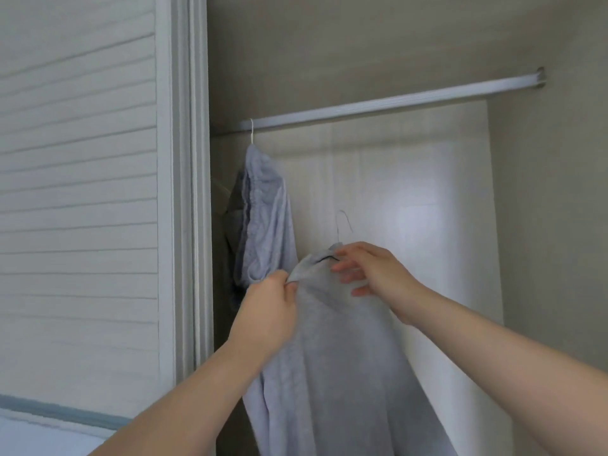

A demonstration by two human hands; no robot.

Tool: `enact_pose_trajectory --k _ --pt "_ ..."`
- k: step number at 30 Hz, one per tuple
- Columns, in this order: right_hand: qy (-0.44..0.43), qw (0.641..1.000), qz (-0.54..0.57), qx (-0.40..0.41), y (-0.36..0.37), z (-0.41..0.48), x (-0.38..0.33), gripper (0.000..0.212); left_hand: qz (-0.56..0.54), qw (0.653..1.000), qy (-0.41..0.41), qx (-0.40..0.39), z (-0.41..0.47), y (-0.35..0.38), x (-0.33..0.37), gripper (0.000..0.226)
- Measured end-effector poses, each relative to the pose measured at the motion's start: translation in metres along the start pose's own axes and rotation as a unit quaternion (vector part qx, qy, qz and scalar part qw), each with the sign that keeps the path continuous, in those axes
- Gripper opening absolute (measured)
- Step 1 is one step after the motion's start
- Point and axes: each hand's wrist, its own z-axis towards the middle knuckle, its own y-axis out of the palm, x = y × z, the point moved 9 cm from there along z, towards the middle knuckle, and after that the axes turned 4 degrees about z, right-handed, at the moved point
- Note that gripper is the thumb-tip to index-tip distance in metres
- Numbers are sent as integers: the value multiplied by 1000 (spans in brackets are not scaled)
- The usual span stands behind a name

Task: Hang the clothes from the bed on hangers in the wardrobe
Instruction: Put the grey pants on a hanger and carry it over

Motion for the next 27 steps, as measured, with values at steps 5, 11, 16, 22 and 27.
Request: enact_pose_trajectory --k 5,11,16,22,27 --pt "30 997 36 -67 -27 63 -18 42 17 999 22 40 42 -18 12 35" --pt "-32 994 26 -104 -34 134 -72 47 97 985 63 128 113 -54 57 31" --pt "-84 989 35 -114 -33 186 -118 48 163 967 49 188 169 -78 86 26" --pt "-116 984 57 -120 -31 232 -157 42 195 954 37 225 216 -94 117 24" --pt "-112 983 57 -136 -19 255 -161 42 218 955 2 199 244 -80 124 20"
